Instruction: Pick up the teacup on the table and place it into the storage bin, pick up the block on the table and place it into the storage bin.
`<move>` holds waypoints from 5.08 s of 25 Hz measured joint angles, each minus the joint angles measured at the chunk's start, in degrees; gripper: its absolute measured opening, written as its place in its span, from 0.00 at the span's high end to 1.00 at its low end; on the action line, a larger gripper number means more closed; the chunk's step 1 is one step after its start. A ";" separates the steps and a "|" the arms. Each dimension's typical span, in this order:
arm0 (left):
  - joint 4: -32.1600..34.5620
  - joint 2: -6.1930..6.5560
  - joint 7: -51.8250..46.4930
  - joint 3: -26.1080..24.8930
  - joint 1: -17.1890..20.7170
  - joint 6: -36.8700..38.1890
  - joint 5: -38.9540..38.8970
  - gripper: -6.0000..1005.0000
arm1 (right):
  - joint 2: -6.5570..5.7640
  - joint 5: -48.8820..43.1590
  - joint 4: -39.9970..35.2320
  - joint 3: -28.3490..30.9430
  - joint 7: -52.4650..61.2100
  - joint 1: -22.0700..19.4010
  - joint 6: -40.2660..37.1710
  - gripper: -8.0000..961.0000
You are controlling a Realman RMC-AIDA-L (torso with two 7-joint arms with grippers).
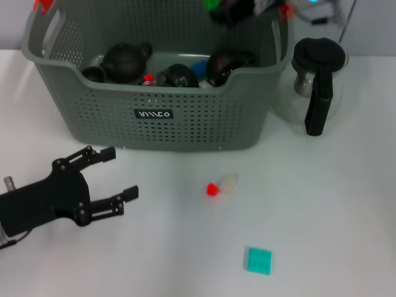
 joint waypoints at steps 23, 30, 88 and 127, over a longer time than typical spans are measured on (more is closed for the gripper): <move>-0.04 -0.52 0.00 -3.05 0.01 -0.64 -0.01 0.12 | -0.01 8.35 -42.04 -5.72 -4.33 -16.91 -33.76 0.32; -0.04 -0.46 -0.09 -5.97 -0.37 -0.78 -0.01 0.12 | -0.13 10.45 -44.58 -5.11 -6.57 -23.11 -46.29 0.03; 0.09 -0.93 -1.58 -7.69 -1.87 -0.83 0.00 0.12 | 0.46 3.53 -11.71 -29.79 -19.08 -21.71 -30.59 0.02; 0.72 -1.02 -1.58 -7.64 -0.80 -0.69 0.45 0.12 | 0.46 3.15 -12.60 -35.33 -15.26 -21.98 -25.73 0.03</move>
